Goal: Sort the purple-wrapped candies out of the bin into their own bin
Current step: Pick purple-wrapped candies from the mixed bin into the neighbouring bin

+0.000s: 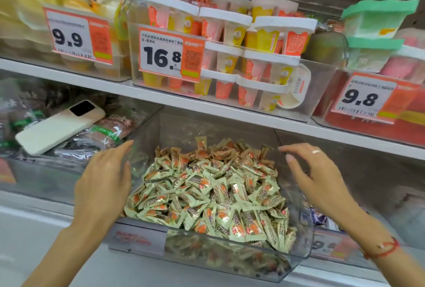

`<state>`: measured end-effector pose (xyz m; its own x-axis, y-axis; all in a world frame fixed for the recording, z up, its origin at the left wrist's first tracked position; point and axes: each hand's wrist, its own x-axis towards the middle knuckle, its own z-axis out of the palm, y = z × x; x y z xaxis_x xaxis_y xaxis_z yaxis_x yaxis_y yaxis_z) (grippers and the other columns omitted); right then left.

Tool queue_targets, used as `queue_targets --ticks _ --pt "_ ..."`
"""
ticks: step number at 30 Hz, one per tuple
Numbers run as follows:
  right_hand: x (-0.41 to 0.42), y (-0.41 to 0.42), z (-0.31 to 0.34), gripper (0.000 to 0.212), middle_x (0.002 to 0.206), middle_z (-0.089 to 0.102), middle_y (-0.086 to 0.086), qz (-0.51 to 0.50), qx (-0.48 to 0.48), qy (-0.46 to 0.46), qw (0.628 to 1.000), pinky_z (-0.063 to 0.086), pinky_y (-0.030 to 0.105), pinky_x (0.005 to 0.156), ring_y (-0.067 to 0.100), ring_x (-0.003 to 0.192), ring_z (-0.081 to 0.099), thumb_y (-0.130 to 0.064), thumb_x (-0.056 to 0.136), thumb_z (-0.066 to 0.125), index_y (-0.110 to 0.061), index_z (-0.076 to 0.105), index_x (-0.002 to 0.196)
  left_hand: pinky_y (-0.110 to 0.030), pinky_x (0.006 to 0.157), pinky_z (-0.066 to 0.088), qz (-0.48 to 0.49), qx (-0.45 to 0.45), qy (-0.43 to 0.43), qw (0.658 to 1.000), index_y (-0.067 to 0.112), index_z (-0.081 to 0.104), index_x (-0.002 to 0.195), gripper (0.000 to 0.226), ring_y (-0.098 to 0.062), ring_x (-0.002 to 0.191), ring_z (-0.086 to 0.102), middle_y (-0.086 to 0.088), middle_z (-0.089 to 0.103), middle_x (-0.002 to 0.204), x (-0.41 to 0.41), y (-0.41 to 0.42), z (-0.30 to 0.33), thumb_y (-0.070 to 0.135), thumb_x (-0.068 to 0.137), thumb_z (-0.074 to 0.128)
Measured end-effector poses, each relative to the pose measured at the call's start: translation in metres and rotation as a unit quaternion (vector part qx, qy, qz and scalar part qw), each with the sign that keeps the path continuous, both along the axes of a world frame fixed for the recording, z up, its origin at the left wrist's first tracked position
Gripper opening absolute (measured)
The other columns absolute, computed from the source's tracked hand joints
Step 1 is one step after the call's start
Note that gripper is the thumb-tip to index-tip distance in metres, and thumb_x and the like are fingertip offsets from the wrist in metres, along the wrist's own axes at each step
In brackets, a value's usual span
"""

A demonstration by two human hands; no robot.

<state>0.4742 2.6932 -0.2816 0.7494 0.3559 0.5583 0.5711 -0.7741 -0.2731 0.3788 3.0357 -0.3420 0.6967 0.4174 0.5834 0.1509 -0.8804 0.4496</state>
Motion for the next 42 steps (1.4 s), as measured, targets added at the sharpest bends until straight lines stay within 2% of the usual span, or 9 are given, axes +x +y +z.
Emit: queue_targets --ticks 6,12,19,22,26,31,36,39,42 --pt "0.031 0.168 -0.003 0.029 0.112 0.065 -0.003 0.188 -0.203 0.08 0.958 0.05 0.036 0.089 0.016 0.106 0.058 -0.025 0.097 0.047 -0.021 0.06 0.124 -0.037 0.058 0.046 0.001 0.002 0.017 1.0 0.018 0.054 0.133 0.045 -0.03 0.107 0.055 -0.003 0.066 0.112 0.0 0.004 -0.005 0.008 0.089 0.059" --pt "0.082 0.255 -0.066 0.059 0.145 0.037 0.016 0.104 -0.347 0.216 0.907 0.036 0.043 0.106 0.036 0.131 0.04 -0.038 0.095 0.051 -0.014 0.032 0.145 -0.03 0.06 0.044 0.006 -0.02 0.002 1.0 0.024 0.053 0.133 0.043 -0.018 0.11 0.053 0.006 0.064 0.114 0.0 0.004 -0.003 0.014 0.091 0.056" --pt "0.099 0.25 -0.066 0.031 0.119 0.059 0.01 0.17 -0.183 0.314 0.916 0.045 0.016 0.056 0.015 0.077 0.061 -0.014 0.093 0.057 -0.011 0.052 0.123 -0.024 0.059 0.04 0.012 -0.009 0.015 1.0 0.023 0.053 0.134 0.043 -0.015 0.109 0.051 0.008 0.064 0.114 -0.001 0.005 -0.002 0.015 0.092 0.056" --pt "0.079 0.236 -0.041 0.025 0.12 0.062 -0.002 0.262 -0.036 0.318 0.91 0.045 0.006 0.07 -0.007 0.08 0.059 -0.014 0.089 0.066 -0.018 0.064 0.114 -0.028 0.059 0.046 0.011 -0.002 0.02 1.0 0.02 0.054 0.133 0.043 -0.018 0.108 0.053 0.005 0.064 0.113 -0.002 0.004 -0.001 0.013 0.091 0.057" --pt "0.057 0.212 0.004 0.032 0.124 0.064 -0.014 0.377 -0.139 0.403 0.822 0.046 0.019 0.097 0.002 0.114 0.058 -0.025 0.086 0.07 -0.034 0.065 0.116 -0.031 0.061 0.047 0.017 0.004 0.029 0.999 0.019 0.05 0.136 0.045 -0.02 0.112 0.05 0.003 0.063 0.116 -0.001 0.003 0.0 0.012 0.093 0.055" --pt "0.083 0.215 -0.004 0.019 0.111 0.066 -0.013 0.262 -0.139 0.263 0.918 0.042 0.009 0.083 0.002 0.098 0.06 -0.02 0.094 0.059 -0.023 0.07 0.109 -0.031 0.056 0.048 0.025 0.011 0.041 0.999 0.018 0.05 0.136 0.048 -0.021 0.111 0.051 0.002 0.063 0.116 0.0 0.001 0.0 0.008 0.09 0.059" --pt "0.089 0.24 -0.054 0.032 0.071 0.062 0.005 0.145 -0.342 0.209 0.904 0.037 0.024 0.049 0.017 0.056 0.05 -0.039 0.091 0.059 -0.011 0.064 0.079 -0.029 0.053 0.051 0.018 0.025 0.026 0.999 0.017 0.056 0.13 0.049 -0.021 0.104 0.057 0.002 0.066 0.108 0.0 0.003 -0.002 0.007 0.083 0.067" --pt "0.087 0.26 -0.068 0.067 0.107 0.059 0.01 0.08 -0.392 0.197 0.895 0.045 0.034 0.079 0.028 0.098 0.057 -0.069 0.083 0.053 -0.009 0.057 0.112 -0.028 0.05 0.051 0.025 0.046 0.013 0.999 0.016 0.059 0.126 0.05 -0.021 0.099 0.06 0.002 0.067 0.104 0.003 0.005 -0.003 0.007 0.079 0.072" --pt "0.086 0.28 -0.081 0.066 0.13 0.051 0.015 0.046 -0.374 0.205 0.904 0.039 0.037 0.098 0.033 0.121 0.047 -0.058 0.087 0.055 -0.007 0.05 0.128 -0.027 0.049 0.049 0.028 0.051 0.01 0.998 0.015 0.06 0.126 0.05 -0.02 0.1 0.057 0.002 0.067 0.103 0.004 0.005 -0.004 0.006 0.078 0.073"
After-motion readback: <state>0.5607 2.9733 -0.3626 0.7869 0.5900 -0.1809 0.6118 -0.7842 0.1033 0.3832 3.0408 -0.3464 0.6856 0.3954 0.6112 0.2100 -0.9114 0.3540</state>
